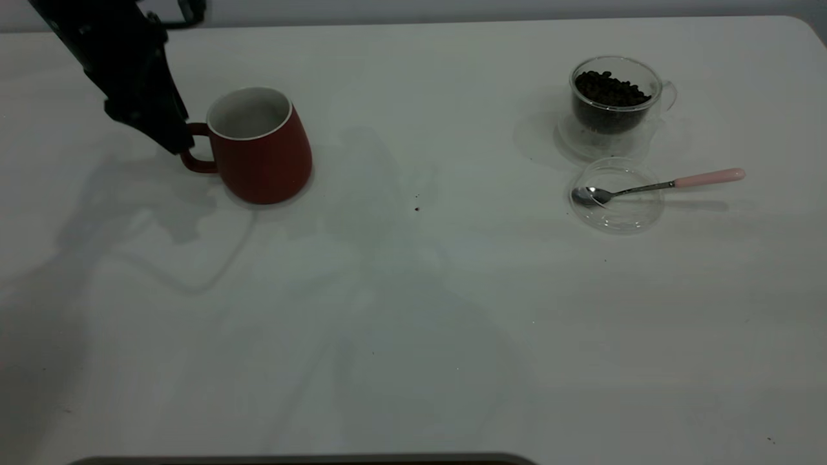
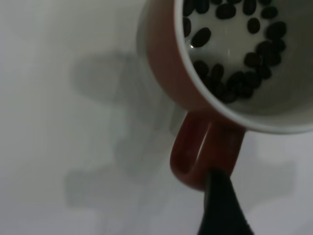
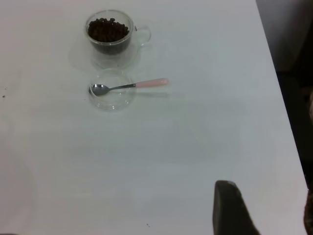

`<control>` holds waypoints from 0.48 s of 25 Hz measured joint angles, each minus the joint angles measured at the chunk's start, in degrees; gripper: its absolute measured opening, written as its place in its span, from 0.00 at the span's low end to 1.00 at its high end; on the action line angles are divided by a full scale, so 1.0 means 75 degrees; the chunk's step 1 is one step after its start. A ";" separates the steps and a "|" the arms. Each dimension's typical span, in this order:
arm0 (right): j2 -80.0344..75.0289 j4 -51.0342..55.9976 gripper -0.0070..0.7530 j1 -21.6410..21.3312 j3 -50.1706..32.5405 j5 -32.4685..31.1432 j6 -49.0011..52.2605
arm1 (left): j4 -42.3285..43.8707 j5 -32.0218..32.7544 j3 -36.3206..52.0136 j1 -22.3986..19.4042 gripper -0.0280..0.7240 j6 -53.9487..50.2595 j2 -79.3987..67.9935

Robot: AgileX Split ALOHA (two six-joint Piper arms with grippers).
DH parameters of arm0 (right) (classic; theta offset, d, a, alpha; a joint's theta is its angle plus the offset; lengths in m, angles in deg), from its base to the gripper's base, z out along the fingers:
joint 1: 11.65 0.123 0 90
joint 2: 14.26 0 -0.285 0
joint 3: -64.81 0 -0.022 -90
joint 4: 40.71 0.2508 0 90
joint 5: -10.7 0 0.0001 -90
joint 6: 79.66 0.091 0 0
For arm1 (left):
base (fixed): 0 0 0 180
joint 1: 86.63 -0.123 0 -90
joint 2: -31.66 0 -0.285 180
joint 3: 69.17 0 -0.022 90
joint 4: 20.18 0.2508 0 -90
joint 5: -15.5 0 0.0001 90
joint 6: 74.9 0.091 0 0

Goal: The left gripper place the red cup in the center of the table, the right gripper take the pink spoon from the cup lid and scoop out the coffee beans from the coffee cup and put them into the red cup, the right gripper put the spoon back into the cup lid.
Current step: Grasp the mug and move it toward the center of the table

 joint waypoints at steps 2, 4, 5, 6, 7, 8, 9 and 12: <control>0.0000 0.0000 0.53 0.0000 0.0000 -0.0003 0.0000 | 0.0007 -0.0057 -0.0009 0.0000 0.71 0.0035 -0.0063; 0.0000 0.0000 0.53 0.0000 0.0000 -0.0003 0.0000 | -0.0014 -0.0176 -0.0052 0.0000 0.71 0.0093 -0.0104; 0.0000 0.0000 0.53 0.0000 0.0000 -0.0003 0.0000 | -0.0059 -0.0268 -0.0072 0.0008 0.71 0.0121 -0.0140; 0.0000 0.0000 0.53 0.0000 0.0000 -0.0003 0.0000 | -0.0138 -0.0369 -0.0070 0.0020 0.71 0.0146 -0.0166; 0.0000 0.0000 0.53 0.0000 0.0000 -0.0003 0.0000 | -0.0225 -0.0444 -0.0076 0.0053 0.71 0.0180 -0.0201; 0.0000 0.0000 0.53 0.0000 0.0000 -0.0003 0.0000 | -0.0292 -0.0499 -0.0076 0.0115 0.71 0.0222 -0.0243; 0.0000 0.0000 0.53 0.0000 0.0000 -0.0003 0.0000 | -0.0306 -0.0500 -0.0076 0.0192 0.71 0.0297 -0.0260; 0.0000 0.0000 0.53 0.0000 0.0000 -0.0003 0.0000 | -0.0341 -0.0501 -0.0076 0.0395 0.71 0.0475 -0.0288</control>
